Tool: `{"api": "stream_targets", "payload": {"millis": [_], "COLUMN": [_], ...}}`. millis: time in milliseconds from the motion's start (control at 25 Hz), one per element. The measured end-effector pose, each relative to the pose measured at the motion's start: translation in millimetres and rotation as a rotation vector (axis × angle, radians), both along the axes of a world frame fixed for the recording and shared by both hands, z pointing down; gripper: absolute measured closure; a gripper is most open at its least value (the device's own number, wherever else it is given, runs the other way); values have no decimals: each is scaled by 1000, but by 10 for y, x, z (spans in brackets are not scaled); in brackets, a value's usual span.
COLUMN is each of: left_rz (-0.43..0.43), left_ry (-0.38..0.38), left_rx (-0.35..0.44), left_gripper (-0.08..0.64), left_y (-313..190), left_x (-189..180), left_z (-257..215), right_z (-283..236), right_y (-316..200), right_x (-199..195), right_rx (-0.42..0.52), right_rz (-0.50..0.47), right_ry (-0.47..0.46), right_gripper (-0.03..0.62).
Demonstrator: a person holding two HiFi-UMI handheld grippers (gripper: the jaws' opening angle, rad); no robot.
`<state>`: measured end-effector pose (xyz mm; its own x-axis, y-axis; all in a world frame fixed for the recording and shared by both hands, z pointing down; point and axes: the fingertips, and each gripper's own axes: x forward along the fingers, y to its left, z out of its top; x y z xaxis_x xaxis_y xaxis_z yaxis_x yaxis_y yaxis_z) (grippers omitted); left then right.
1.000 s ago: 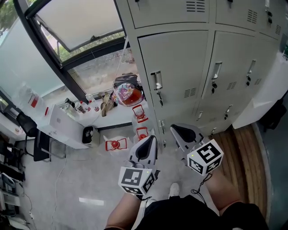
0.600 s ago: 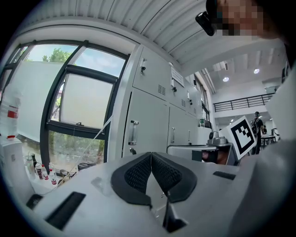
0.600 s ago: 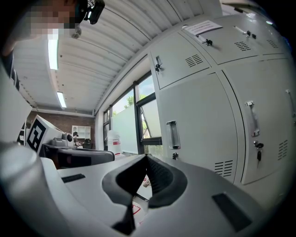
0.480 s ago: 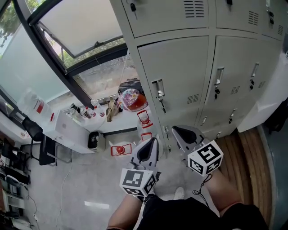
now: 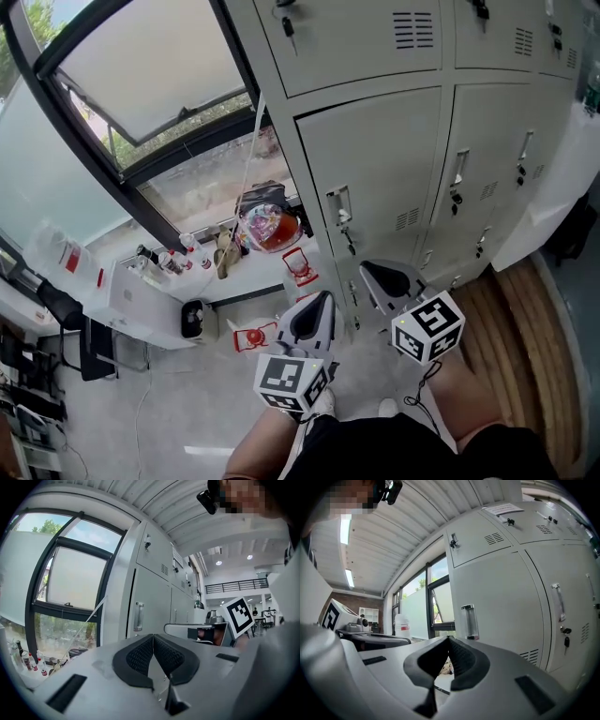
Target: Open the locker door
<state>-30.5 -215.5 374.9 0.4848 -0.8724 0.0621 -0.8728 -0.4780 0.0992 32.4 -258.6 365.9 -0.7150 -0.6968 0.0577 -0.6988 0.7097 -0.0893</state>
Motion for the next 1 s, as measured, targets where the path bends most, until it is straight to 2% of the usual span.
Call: {"api": "stream_targets", "payload": {"millis": [600,680,1000], "left_rz": [149,165,215], "left_ry": [33,39,52], "left_rx": [-16,-18,-21], "left_gripper": [543,543,543], "left_y": [-522,-570,-746], "left_x": [-441,-470,-584], "left_z": [117,130,155], "right_z": [18,27,-20], "right_y": [-596,-647,-882], "right_x": [-354,-387,-446], "right_rx": [14,16,32], "right_rz": [185,204,301], "right_ry": [63,75,106], "right_gripper": [538,480,379]}}
